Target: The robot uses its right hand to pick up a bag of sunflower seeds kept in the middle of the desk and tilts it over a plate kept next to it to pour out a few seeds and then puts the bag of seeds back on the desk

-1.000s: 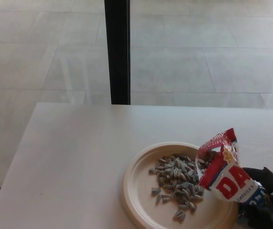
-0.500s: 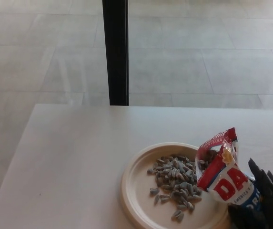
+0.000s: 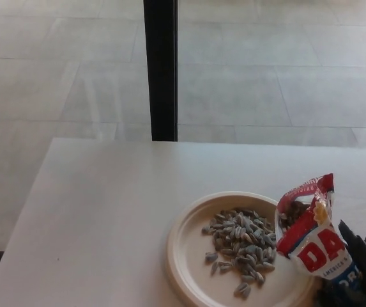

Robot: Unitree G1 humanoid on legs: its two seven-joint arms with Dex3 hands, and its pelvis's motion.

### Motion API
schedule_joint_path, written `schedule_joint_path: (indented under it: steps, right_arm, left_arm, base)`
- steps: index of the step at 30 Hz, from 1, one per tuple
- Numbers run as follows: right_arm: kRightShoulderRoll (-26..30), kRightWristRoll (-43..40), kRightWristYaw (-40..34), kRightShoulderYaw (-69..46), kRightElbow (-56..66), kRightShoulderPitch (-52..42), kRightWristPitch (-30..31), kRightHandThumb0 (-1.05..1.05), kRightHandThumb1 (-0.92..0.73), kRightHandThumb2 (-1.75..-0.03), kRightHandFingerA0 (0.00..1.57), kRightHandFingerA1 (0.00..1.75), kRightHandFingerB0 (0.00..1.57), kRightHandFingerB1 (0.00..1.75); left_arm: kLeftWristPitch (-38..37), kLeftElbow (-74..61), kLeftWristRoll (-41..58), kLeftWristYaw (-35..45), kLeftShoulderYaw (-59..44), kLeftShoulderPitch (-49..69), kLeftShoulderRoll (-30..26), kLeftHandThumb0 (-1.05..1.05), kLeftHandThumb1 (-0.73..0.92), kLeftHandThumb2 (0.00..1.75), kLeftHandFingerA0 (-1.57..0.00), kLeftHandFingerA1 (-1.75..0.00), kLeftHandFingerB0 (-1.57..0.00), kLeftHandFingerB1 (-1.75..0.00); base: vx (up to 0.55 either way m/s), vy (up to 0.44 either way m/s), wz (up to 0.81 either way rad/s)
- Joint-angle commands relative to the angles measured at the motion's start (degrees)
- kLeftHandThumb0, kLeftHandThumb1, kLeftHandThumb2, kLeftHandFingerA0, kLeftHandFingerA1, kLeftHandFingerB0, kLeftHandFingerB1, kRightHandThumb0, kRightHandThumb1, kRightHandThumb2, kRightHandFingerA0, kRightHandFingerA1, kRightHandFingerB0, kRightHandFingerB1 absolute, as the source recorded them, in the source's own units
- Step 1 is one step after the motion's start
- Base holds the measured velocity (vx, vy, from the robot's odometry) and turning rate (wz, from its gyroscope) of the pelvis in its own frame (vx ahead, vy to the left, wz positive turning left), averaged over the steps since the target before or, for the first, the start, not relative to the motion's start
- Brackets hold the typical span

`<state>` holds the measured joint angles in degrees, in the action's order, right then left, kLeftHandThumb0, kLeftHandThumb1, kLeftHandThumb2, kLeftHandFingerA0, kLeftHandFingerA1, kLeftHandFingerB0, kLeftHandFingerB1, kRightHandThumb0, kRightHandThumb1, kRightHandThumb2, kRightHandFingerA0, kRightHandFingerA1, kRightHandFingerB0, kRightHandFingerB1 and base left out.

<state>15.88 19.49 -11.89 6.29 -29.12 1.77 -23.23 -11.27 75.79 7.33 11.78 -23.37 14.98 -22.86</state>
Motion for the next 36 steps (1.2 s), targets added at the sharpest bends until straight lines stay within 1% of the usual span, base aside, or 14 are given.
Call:
schedule_joint_path:
  steps: [1,6,7,10,11,14,16,25,28,32,33,34,35,36]
  right_arm:
    - [3.59,-3.4,7.7,-0.64,2.72,-2.93,0.23,-1.01,-0.55,-0.88,0.0,0.0,0.0,0.0]
    - [5.55,-5.97,10.91,-2.1,8.58,-4.99,0.52,-1.01,-0.56,-0.89,0.0,0.0,0.0,0.01]
    - [5.94,-6.04,10.9,-2.49,9.49,-5.43,-0.2,-1.0,-0.75,-0.67,0.0,0.0,0.0,0.0]
    - [6.55,-8.14,12.04,-4.72,14.85,-7.5,0.65,-1.04,-0.75,-0.63,0.0,0.0,0.0,0.0]
    - [6.0,-9.39,11.67,-6.17,16.93,-8.2,0.98,-1.01,-0.59,-0.93,0.0,0.0,0.0,0.01]
    - [4.62,-9.79,9.64,-9.61,21.66,-8.91,2.37,-0.99,-0.62,-0.94,0.0,0.0,0.0,0.0]
    - [3.77,-11.9,10.2,-11.78,24.55,-9.05,3.6,-1.04,-0.8,-0.63,0.0,0.0,0.0,0.0]
    - [5.65,-22.54,14.22,-23.96,34.91,-8.67,10.49,-1.0,-0.79,-0.64,0.0,0.0,0.0,0.0]
    - [9.29,-29.82,20.15,-30.78,34.29,-11.66,9.65,-1.05,-0.63,-0.83,0.0,0.0,0.0,0.0]
    - [10.99,-36.41,25.07,-36.96,29.63,-13.57,5.79,-1.01,-0.67,-0.74,0.0,0.0,0.0,0.01]
    - [11.36,-37.23,24.41,-39.9,28.35,-14.4,6.19,-1.04,-0.66,-1.07,0.0,0.43,0.0,0.33]
    - [11.54,-38.66,24.29,-42.77,27.17,-15.21,6.89,-1.04,-0.66,-1.07,0.0,0.43,0.0,0.33]
    - [11.29,-39.45,22.78,-44.98,26.28,-15.14,8.22,-1.01,-0.81,-0.69,0.0,0.0,0.0,0.15]
    - [10.92,-41.52,20.29,-49.31,22.93,-14.17,9.58,-1.02,-0.7,-0.74,0.0,0.0,0.0,0.08]
  left_arm:
    - [0.0,0.11,0.62,-0.15,-0.54,0.37,-0.59,-0.79,0.73,0.63,-0.48,-0.49,-0.5,-0.39]
    - [0.79,0.26,1.48,-0.42,-1.56,0.2,-0.39,-0.78,0.71,0.62,-0.5,-0.5,-0.54,-0.39]
    - [0.13,0.25,0.27,-0.81,-0.56,0.36,-0.54,-0.78,0.73,0.63,-0.49,-0.5,-0.53,-0.39]
    - [0.15,0.11,0.21,-0.54,-0.33,0.42,-0.65,-0.8,0.73,0.63,-0.48,-0.51,-0.54,-0.39]
    - [0.17,0.02,0.32,-0.42,-0.35,0.45,-0.65,-0.78,0.73,0.63,-0.48,-0.51,-0.54,-0.39]
    - [0.65,0.22,0.52,-0.69,-0.57,0.29,-0.7,-0.78,0.73,0.63,-0.49,-0.48,-0.53,-0.39]
    - [0.22,0.32,-0.71,-0.87,0.61,0.37,-0.94,-0.78,0.76,0.63,-0.49,-0.48,-0.5,-0.38]
    - [0.16,0.67,-0.15,-0.86,0.39,0.75,-0.56,-0.8,0.73,0.63,-0.49,-0.46,-0.48,-0.37]
    - [0.58,0.76,0.81,-0.58,-0.63,0.65,-0.45,-0.78,0.71,0.62,-0.54,-0.5,-0.53,-0.39]
    - [-0.37,0.57,-1.0,-1.15,0.92,0.81,-0.91,-0.83,0.74,0.63,-0.51,-0.5,-0.51,-0.38]
    - [-0.13,0.52,-0.22,-0.73,0.27,0.74,-0.82,-0.82,0.72,0.62,-0.51,-0.51,-0.51,-0.39]
    - [0.41,0.52,0.75,-0.14,-0.55,0.69,-0.65,-0.82,0.72,0.62,-0.51,-0.51,-0.51,-0.39]
    - [0.33,0.49,0.66,-0.13,-0.47,0.7,-0.61,-0.81,0.72,0.62,-0.5,-0.51,-0.49,-0.38]
    - [0.11,0.44,0.38,-0.24,-0.21,0.67,-0.6,-0.82,0.73,0.62,-0.52,-0.52,-0.51,-0.39]
  base:
    - [0.0,0.0,0.0]
    - [0.0,0.0,0.0]
    - [0.0,0.0,0.0]
    - [0.0,0.0,0.0]
    - [0.0,0.0,0.0]
    - [0.0,0.0,0.0]
    - [0.0,0.0,0.0]
    - [0.0,0.0,0.0]
    - [0.0,0.0,0.0]
    - [0.0,0.0,0.0]
    - [0.0,0.0,0.0]
    - [0.0,0.0,0.0]
    - [0.0,0.0,0.0]
    - [0.0,0.0,0.0]
